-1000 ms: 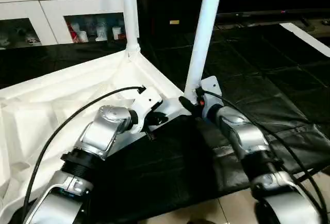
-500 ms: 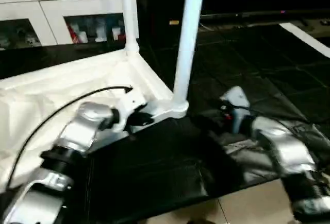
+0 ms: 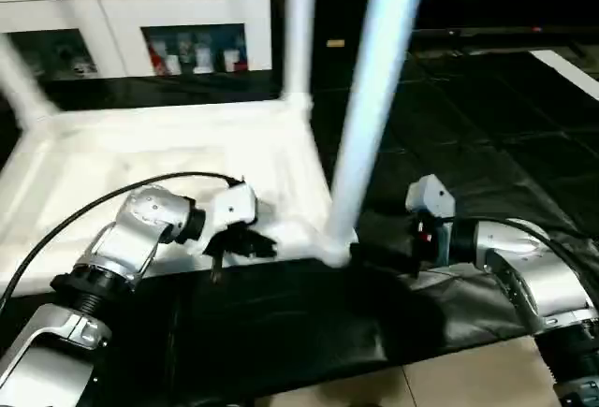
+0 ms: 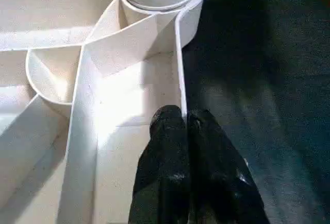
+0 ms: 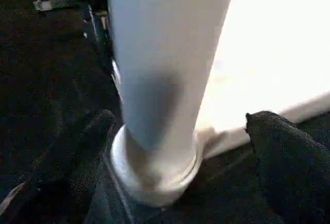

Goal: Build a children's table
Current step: Rotate leg to tighten

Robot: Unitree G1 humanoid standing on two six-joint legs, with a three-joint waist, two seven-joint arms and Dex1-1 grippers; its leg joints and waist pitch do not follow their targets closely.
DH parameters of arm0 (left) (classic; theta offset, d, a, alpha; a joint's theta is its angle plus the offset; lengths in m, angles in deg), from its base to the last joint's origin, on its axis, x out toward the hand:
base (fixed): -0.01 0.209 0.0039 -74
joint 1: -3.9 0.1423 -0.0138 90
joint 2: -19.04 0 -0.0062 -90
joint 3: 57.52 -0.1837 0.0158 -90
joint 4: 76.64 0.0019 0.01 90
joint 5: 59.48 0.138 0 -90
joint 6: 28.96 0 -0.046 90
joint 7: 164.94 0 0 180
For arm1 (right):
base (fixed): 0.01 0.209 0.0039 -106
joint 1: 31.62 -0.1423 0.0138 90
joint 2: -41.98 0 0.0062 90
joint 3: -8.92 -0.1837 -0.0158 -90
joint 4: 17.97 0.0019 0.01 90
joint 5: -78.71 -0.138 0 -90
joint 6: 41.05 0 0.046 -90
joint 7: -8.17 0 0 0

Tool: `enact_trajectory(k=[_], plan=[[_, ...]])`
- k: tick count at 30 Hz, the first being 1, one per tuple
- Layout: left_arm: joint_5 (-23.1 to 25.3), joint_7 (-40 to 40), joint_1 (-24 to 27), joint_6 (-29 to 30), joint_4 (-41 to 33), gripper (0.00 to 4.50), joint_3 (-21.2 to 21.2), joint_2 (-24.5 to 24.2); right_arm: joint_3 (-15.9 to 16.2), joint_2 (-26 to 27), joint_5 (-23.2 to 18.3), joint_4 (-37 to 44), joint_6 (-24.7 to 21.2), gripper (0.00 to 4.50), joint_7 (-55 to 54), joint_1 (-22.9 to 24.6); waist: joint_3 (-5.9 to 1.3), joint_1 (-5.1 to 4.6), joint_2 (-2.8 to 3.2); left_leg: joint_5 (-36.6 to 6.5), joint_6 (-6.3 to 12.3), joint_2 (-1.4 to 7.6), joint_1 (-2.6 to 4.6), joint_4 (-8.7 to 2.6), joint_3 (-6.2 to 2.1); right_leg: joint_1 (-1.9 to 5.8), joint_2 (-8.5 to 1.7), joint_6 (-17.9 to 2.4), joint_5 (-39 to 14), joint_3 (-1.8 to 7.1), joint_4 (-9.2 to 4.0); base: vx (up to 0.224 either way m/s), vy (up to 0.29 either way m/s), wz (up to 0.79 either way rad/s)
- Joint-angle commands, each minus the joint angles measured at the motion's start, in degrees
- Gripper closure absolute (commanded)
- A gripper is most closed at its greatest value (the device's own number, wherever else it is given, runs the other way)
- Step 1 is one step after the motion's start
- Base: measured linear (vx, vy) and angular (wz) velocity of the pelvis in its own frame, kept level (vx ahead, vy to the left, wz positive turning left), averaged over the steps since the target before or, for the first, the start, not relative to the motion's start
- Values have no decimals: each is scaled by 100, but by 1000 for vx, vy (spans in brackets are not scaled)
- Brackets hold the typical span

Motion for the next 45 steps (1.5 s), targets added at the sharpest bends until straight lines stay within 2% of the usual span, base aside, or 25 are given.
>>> enact_trajectory(k=[1, 5, 9, 28, 34, 35, 38, 40, 41, 43, 44, 45], plan=[[-79, 239, -85, -171, -265, 450, -146, 74, 62, -49, -48, -10, 102, 4, 141, -38, -376, -47, -10, -1591, 9, 311, 197, -450, -120, 194, -345, -1114, -1572, 219, -425, 0, 0, 0], [-58, 321, -121, -264, -254, 450, -188, 114, 290, -100, -123, -55, 33, 43, 631, -2, -373, -61, -31, -1629, 25, 310, 185, -454, -130, 206, -355, -1072, -1726, 217, -437, 0, 0, 0], [-57, 347, -126, -291, -241, 450, -185, 110, 326, -129, -164, -55, -36, 77, 771, 14, -377, -55, -44, -1505, 65, 309, 178, -446, -127, 208, -350, -1082, -1638, 217, -425, 0, 0, 0], [-36, 463, -55, -334, -232, 450, -188, 73, 301, -104, -173, -200, -75, 232, 931, 22, -379, -49, -16, -1524, 36, 311, 179, -452, -128, 211, -347, -1132, -1590, 211, -422, 0, 0, 0], [-40, 448, -38, -262, -235, 450, -171, 78, 298, -87, -211, -158, -96, 251, 894, 71, -382, -45, -12, -1535, 27, 310, 184, -451, -129, 212, -350, -1138, -1590, 210, -422, 0, 0, 0], [-44, 411, -32, -219, -237, 450, -157, 91, 287, -69, -226, -139, -114, 252, 857, 86, -382, -40, 22, -1538, 21, 311, 187, -454, -133, 209, -347, -1153, -1554, 209, -417, 0, 0, 0], [-9, 65, -75, -24, -163, 450, -43, 217, 243, 34, -205, -117, -189, 253, 593, 102, -379, -46, 13, -1625, -8, 311, 194, -456, -129, 204, -344, -1186, -1524, 210, -422, 0, 0, 0], [26, -345, -135, 203, -111, 450, 85, 352, 180, 254, 5, -284, -328, 254, -47, -16, -361, -66, 13, -1689, -52, 307, 191, -471, -134, 199, -341, -1176, -1642, 211, -433, 0, 0, 0], [19, -558, -154, 383, -136, 450, 158, 433, 136, 408, 117, -393, -429, 254, -443, -102, -348, -117, 10, -1853, -165, 283, 187, -483, -157, 200, -348, -1070, -2046, 196, -464, 0, 0, 0], [-95, -764, -160, 771, -287, 450, 278, 559, 83, 675, 249, -609, -563, 254, -996, -252, -348, -161, 10, -1980, -248, 267, 207, -471, -168, 169, -364, -979, -2392, 201, -495, 0, 0, 0], [-128, -946, -182, 1016, -380, 450, 345, 654, 79, 825, 343, -757, -586, 254, -1286, -348, -342, -174, 30, -2010, -264, 264, 200, -480, -189, 181, -374, -954, -2474, 191, -505, 0, 0, 0], [-135, -1013, -191, 1099, -410, 450, 367, 686, 79, 875, 375, -808, -593, 254, -1385, -381, -341, -233, 10, -2043, -302, 256, 174, -489, -200, 194, -354, -893, -2532, 176, -511, 0, 0, 0]])
